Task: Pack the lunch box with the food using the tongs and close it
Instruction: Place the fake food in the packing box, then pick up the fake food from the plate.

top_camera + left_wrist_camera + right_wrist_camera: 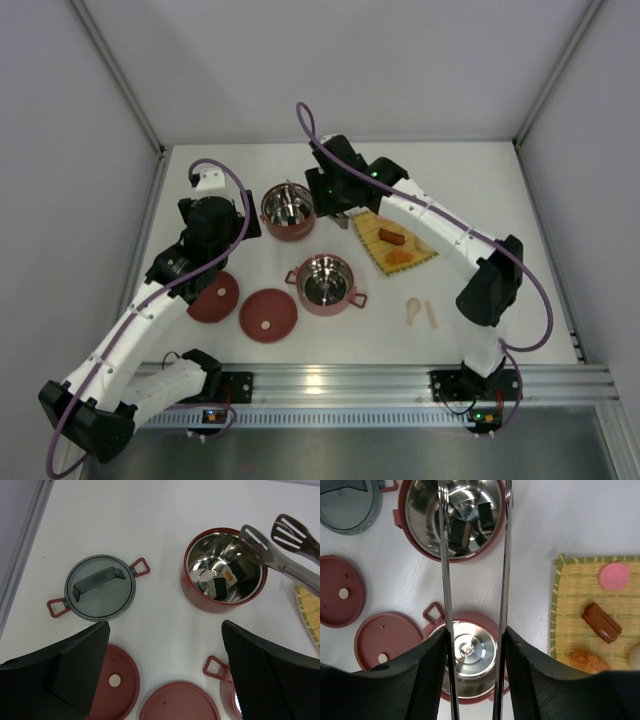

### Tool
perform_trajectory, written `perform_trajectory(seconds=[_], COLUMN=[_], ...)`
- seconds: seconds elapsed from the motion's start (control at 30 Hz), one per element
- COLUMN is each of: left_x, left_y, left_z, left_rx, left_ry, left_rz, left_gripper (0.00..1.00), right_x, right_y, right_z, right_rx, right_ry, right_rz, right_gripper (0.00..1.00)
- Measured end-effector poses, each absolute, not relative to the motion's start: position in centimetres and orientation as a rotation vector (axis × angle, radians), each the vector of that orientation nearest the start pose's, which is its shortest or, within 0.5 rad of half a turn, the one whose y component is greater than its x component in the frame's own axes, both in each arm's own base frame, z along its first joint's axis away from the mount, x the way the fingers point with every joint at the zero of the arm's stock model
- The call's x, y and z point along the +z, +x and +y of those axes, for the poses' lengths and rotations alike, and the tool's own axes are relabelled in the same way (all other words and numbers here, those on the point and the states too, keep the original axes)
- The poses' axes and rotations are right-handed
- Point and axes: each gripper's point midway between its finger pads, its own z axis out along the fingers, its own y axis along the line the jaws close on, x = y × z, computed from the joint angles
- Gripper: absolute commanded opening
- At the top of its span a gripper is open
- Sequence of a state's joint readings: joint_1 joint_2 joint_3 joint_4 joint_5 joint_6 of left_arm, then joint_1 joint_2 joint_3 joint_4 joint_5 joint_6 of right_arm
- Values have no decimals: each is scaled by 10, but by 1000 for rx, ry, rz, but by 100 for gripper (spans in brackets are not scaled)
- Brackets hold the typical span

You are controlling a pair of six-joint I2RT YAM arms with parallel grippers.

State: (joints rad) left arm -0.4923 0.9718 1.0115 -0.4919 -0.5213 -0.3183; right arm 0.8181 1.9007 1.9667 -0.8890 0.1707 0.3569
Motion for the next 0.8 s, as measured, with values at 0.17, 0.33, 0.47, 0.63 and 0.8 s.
perform_trajectory(seconds=[0.17,0.33,0.47,0.63,0.8], left_x=[264,264,264,264,264], left_y=[305,305,305,305,305], left_z=[-77,-77,-77,-77,-78], left_rx=[-4,-3,-3,-4,-6], left_ry=[-154,-154,-154,-153,-152], left_rz=[1953,1953,1953,1954,1954], left_gripper=[99,99,99,99,99], right_x=[243,255,242,193,159], right_y=[343,340,326,307,296], right_z=[290,212,180,151,121], right_rx=[310,235,175,87,14], right_ry=[-374,-205,-155,-130,-70], right_rz=[2361,2339,2357,2467,2549], right_gripper=[46,47,47,47,46])
